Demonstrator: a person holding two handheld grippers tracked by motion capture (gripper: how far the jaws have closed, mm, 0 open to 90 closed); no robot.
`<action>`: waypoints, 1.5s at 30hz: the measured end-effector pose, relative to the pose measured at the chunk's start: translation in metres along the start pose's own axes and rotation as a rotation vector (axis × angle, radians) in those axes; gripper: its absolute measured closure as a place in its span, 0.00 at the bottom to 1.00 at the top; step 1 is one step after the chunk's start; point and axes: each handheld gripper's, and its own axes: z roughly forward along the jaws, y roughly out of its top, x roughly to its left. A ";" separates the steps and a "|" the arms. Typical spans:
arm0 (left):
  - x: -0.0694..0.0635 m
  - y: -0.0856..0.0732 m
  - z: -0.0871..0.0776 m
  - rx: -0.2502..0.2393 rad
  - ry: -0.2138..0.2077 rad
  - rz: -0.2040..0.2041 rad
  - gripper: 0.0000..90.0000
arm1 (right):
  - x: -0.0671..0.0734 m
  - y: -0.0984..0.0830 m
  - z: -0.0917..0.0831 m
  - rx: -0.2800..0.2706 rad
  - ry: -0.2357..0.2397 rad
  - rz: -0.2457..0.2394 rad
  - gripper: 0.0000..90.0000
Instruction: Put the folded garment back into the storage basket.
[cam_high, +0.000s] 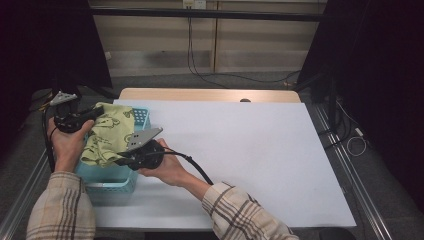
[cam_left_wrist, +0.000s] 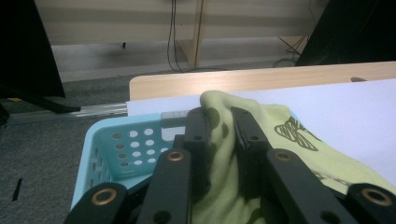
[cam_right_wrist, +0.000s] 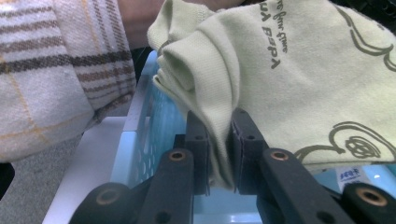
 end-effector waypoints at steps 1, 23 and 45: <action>0.000 -0.001 0.001 0.007 0.001 -0.008 0.87 | 0.000 -0.001 0.001 -0.003 0.002 0.001 0.89; 0.008 -0.015 0.023 0.072 -0.004 -0.016 0.87 | -0.006 -0.018 0.018 0.028 0.004 0.033 0.89; 0.011 -0.022 0.042 0.130 -0.012 -0.021 0.86 | -0.008 -0.025 0.029 0.062 0.007 0.056 0.88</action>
